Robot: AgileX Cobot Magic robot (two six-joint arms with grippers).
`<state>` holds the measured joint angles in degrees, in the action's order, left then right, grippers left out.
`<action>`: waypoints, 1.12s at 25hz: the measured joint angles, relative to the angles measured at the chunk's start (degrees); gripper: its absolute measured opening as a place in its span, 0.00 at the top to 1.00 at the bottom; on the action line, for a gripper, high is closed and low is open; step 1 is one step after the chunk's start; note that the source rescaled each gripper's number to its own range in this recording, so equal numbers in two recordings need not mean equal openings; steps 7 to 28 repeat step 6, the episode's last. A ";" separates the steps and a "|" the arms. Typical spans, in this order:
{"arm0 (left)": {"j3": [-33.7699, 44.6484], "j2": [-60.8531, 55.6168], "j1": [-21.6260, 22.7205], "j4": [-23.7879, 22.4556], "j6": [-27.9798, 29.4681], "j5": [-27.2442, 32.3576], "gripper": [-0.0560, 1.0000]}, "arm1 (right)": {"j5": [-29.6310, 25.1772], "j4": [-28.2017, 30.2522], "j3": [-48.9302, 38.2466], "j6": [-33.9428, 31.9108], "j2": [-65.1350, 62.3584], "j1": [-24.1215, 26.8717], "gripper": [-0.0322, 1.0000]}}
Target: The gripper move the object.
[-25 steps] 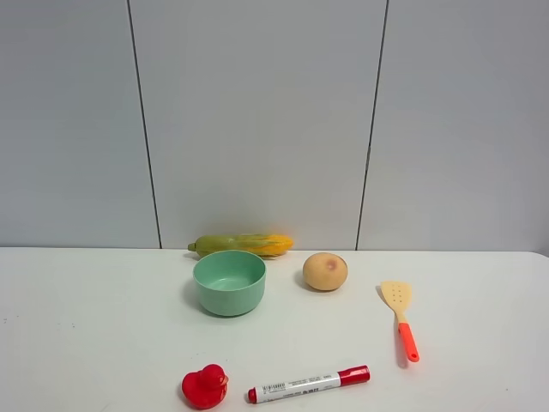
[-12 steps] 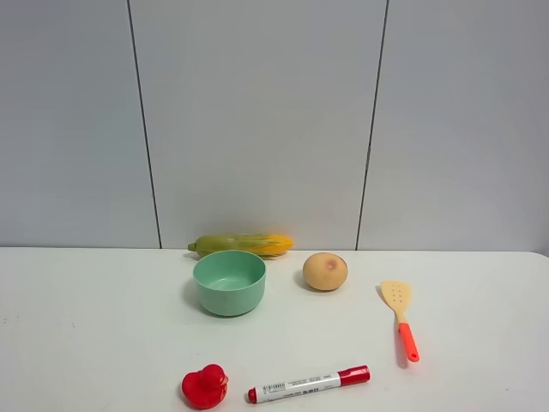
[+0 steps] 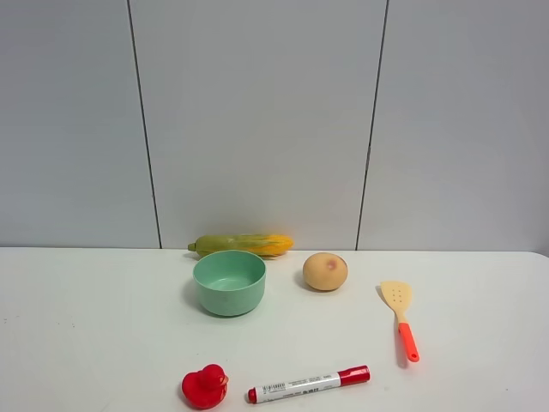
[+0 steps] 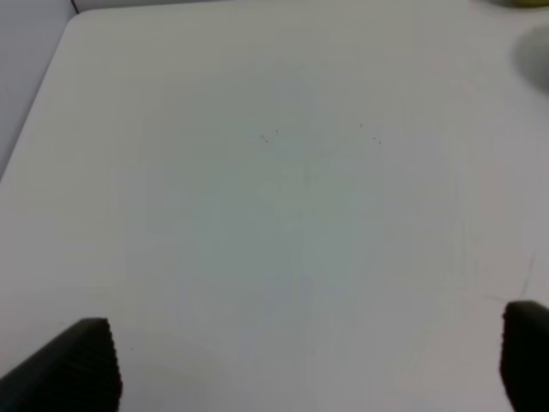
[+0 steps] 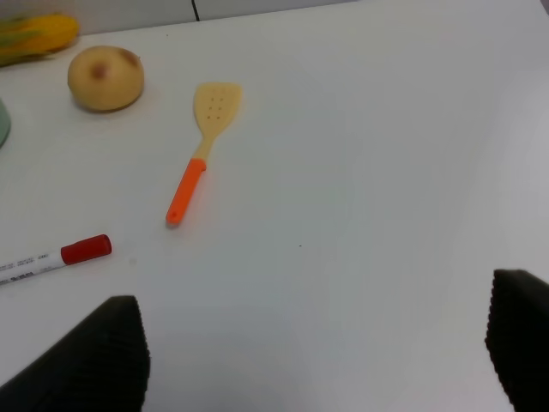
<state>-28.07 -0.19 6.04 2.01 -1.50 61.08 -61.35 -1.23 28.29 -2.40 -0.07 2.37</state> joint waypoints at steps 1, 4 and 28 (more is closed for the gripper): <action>0.00 0.00 0.00 0.00 0.00 0.00 0.00 | 0.00 0.00 0.00 0.00 0.00 0.00 0.00; 0.00 0.00 0.00 0.00 0.00 0.00 0.00 | 0.00 0.00 0.00 0.00 0.00 0.00 0.00; 0.00 0.00 0.00 0.00 0.00 0.00 0.00 | 0.00 0.00 0.00 0.00 0.00 0.00 0.00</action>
